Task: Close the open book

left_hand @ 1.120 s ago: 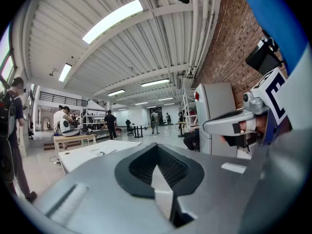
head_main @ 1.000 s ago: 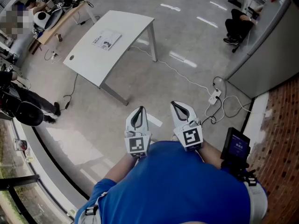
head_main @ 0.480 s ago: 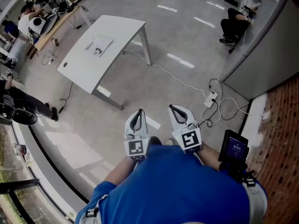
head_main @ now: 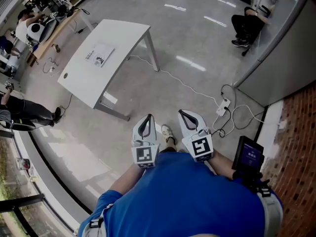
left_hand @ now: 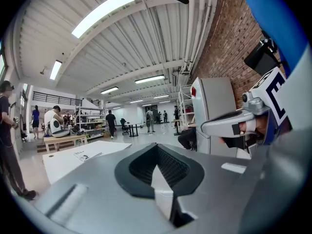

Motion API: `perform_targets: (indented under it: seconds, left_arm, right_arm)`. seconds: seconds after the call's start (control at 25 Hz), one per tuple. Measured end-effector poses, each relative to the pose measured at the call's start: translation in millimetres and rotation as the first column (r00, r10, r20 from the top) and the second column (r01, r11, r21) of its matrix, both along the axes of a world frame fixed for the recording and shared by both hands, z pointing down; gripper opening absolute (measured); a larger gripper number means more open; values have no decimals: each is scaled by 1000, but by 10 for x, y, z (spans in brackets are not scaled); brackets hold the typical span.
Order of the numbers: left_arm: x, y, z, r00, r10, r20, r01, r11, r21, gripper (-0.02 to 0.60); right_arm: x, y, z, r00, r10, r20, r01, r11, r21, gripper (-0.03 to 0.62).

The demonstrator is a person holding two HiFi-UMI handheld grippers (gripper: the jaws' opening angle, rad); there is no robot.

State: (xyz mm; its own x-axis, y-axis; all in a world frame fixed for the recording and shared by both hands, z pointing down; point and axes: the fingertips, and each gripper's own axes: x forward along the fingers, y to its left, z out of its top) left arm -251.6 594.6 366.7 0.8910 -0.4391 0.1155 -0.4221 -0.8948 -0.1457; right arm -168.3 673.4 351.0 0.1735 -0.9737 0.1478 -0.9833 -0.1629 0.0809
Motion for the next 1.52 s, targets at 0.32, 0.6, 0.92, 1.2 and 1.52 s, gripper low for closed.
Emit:
perform_targets:
  seconds: [0.32,0.6,0.92,1.2,1.52]
  left_arm:
    - [573,-699,-69,1000,14,-13,-14,1000,-3,6]
    - [912,-1575,-69,1000,-2,-27,1,1000,-20,6]
    - [958,-2082,-56,998,-39,-41,38,999,-34,6]
    - [906,-2457,71,992,-126,-30,124,990,-62,6]
    - [895,-2941,105,961,-275,0,275,959,-64,6]
  right_arm:
    - [574,-646,63,1000,21,-8,-21,1000,-17,3]
    - [921,-1506,36,1000,14,-13,-14,1000,-27,3]
    - [1020,-2077,-44,999,-12,-43,10,999,-33,3]
    - [1053,-2504,113,995,-90,-30,89,995,-48,3]
    - [1149,-3141,115,970,-242,-13,241,970,-36,3]
